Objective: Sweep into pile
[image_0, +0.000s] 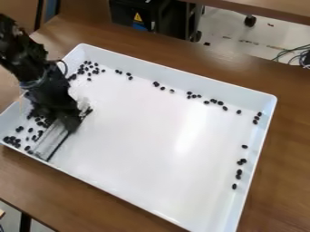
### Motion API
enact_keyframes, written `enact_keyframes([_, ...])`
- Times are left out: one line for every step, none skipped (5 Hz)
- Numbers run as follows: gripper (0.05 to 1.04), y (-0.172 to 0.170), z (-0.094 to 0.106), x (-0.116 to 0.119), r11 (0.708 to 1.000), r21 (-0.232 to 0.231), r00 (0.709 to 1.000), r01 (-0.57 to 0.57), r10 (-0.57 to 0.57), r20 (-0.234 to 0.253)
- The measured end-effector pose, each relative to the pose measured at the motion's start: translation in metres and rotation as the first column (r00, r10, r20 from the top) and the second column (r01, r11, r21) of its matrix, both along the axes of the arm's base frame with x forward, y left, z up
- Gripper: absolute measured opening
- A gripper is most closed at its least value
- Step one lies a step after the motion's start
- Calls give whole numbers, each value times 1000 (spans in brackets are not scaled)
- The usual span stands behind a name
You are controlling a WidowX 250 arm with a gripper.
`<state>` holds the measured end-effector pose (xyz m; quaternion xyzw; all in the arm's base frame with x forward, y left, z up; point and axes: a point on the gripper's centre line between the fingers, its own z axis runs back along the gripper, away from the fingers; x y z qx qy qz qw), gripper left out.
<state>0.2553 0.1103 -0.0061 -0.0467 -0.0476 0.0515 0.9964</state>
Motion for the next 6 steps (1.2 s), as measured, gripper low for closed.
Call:
enact_keyframes([358, 7, 4, 4, 1000, 6, 1000, 23, -23, -18])
enact_keyframes([358, -4, 9, 24, 999, 5, 999, 42, -42, -16])
enact_keyframes([427, -14, 8, 52, 999, -13, 999, 32, -32, -16])
enact_keyframes([688, -22, 7, 63, 1000, -3, 1000, 5, -5, -8])
enact_keyframes([920, -28, 9, 70, 1000, -5, 1000, 13, -13, 5])
enact_keyframes([1001, -30, 11, 70, 1000, -10, 1000, -3, 3, 11])
